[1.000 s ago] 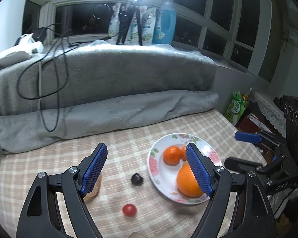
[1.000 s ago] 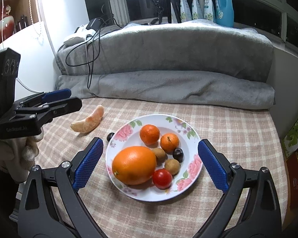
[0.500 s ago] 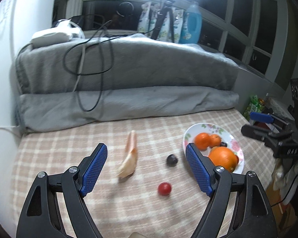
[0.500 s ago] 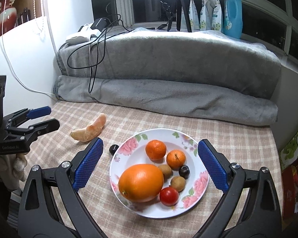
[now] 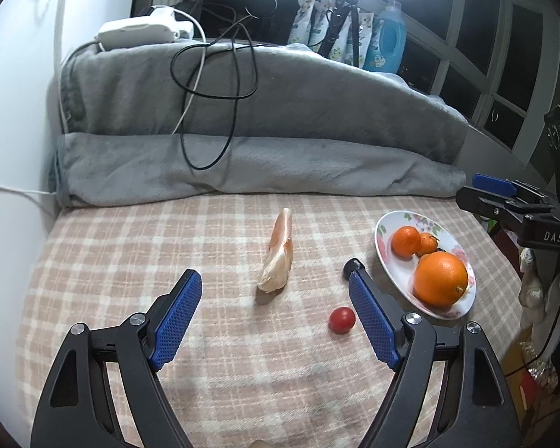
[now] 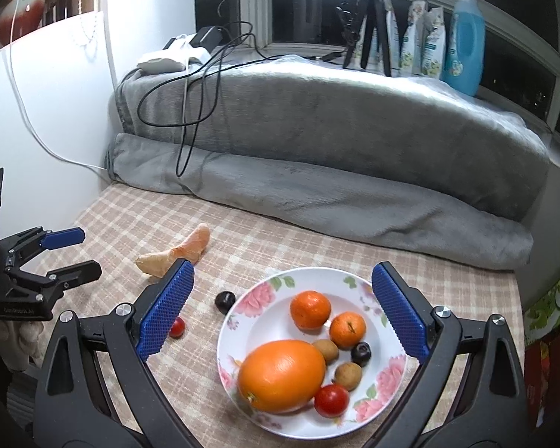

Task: Organize fruits
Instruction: 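Close the left tool on the peeled segment while the right tool grasps it too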

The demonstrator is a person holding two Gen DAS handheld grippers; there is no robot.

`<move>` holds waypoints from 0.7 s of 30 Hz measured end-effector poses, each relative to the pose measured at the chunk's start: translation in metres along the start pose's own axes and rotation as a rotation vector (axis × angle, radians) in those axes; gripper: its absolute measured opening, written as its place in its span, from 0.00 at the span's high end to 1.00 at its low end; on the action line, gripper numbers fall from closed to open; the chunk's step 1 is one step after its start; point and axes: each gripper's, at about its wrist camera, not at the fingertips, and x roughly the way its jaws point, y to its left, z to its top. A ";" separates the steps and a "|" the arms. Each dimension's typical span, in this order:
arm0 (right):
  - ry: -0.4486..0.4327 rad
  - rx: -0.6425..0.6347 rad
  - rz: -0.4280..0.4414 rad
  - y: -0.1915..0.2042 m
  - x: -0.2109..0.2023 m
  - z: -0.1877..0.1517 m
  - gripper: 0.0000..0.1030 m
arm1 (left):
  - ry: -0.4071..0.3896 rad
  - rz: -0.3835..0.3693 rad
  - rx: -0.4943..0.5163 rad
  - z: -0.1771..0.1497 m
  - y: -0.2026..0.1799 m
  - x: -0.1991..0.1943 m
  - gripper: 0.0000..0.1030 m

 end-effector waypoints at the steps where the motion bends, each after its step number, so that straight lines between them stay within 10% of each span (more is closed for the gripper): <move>1: 0.004 0.004 0.014 0.001 0.002 0.002 0.05 | -0.001 -0.002 -0.006 -0.001 0.001 0.000 0.21; 21: 0.290 0.158 0.305 0.021 0.104 0.052 0.14 | 0.057 -0.063 -0.040 -0.013 0.011 0.030 0.38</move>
